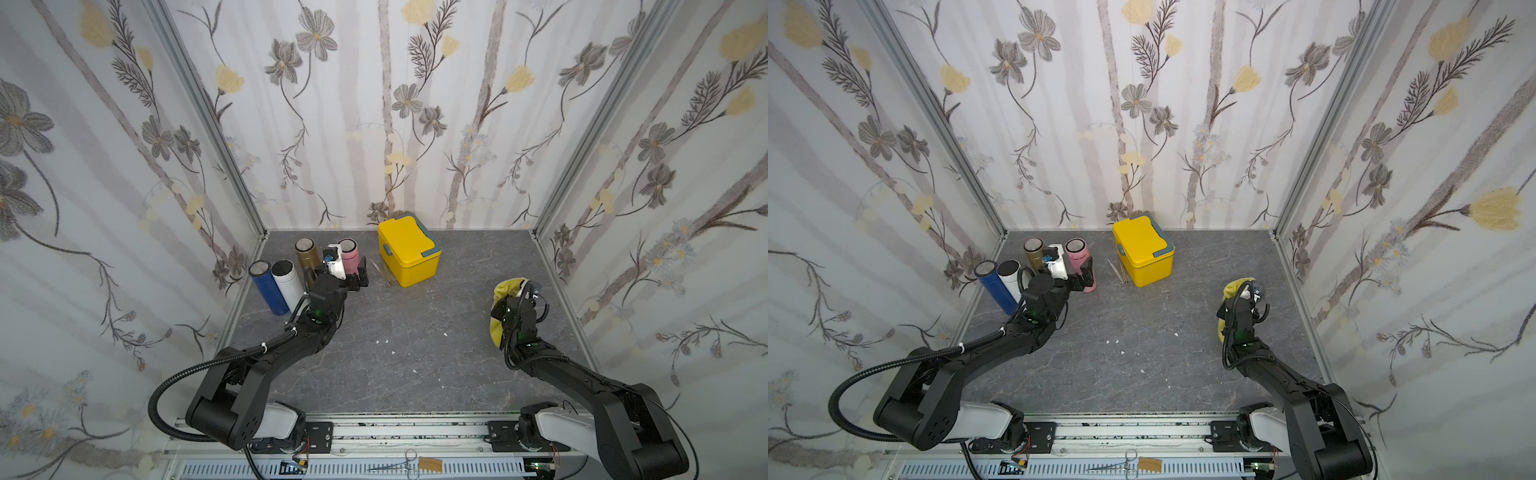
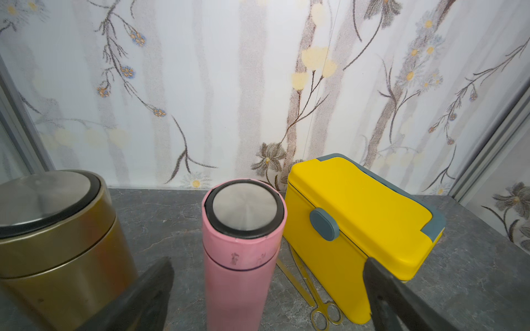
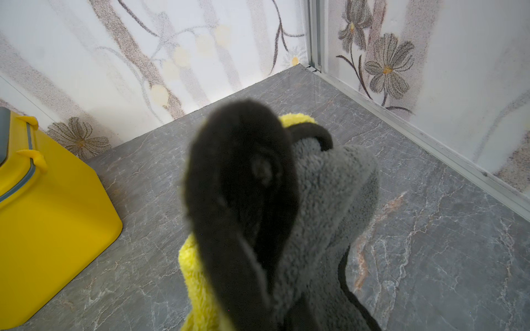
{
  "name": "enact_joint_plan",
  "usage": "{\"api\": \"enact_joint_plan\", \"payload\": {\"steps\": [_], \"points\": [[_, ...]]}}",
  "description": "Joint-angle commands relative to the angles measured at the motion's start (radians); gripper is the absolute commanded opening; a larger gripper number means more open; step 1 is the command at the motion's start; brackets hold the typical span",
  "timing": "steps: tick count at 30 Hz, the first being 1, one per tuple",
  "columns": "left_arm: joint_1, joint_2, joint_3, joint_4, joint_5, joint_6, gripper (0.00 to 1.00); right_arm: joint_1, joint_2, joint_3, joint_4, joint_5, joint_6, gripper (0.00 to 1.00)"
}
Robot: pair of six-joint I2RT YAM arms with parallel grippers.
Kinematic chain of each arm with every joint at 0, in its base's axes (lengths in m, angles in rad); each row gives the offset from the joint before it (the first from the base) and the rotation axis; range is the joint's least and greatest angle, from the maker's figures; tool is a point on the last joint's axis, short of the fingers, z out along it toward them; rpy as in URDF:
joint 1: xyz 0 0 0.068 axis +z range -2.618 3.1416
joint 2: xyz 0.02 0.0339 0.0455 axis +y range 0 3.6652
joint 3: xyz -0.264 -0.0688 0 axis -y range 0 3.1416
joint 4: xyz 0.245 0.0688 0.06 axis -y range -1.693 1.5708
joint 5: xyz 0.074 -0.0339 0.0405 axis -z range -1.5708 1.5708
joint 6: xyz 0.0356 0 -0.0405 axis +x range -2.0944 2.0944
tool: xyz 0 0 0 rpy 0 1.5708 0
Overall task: Wipe the surface of the thermos
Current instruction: Pick up the thermos from the center of the board.
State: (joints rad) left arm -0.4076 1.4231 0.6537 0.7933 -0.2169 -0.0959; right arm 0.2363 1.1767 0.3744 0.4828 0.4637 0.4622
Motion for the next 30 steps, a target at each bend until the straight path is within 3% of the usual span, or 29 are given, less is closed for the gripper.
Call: {"api": "enact_joint_plan", "payload": {"steps": [1, 16, 30], "points": [[0.013, 0.05, 0.047, 0.001, -0.025, 0.028, 1.0, 0.003, 0.004, 0.01, 0.042, -0.007, -0.004, 0.0], [0.029, 0.274, 0.237, -0.004, -0.024, 0.05, 1.0, 0.018, 0.03, 0.031, 0.034, -0.003, -0.016, 0.0], [0.035, 0.372, 0.241, 0.138, -0.098, 0.115, 0.99, 0.038, 0.052, 0.049, 0.023, 0.022, -0.025, 0.0]]}}
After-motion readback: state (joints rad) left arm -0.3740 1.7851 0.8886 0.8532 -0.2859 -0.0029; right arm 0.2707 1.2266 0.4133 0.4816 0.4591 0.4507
